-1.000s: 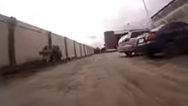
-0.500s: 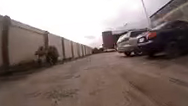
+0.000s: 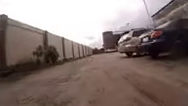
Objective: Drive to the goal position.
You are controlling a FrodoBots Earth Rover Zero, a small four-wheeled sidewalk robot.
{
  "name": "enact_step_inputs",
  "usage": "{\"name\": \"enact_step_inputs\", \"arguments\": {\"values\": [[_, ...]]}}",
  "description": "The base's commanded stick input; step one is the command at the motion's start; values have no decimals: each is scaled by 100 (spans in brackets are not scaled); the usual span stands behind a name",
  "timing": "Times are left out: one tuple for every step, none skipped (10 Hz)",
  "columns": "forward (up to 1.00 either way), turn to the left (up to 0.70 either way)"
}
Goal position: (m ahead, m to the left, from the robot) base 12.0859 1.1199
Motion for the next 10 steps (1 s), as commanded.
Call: {"name": "enact_step_inputs", "arguments": {"values": [[60,-7],[60,-15],[60,-15],[60,-15],[60,-5],[60,0],[60,0],[60,0],[60,0],[60,0]]}}
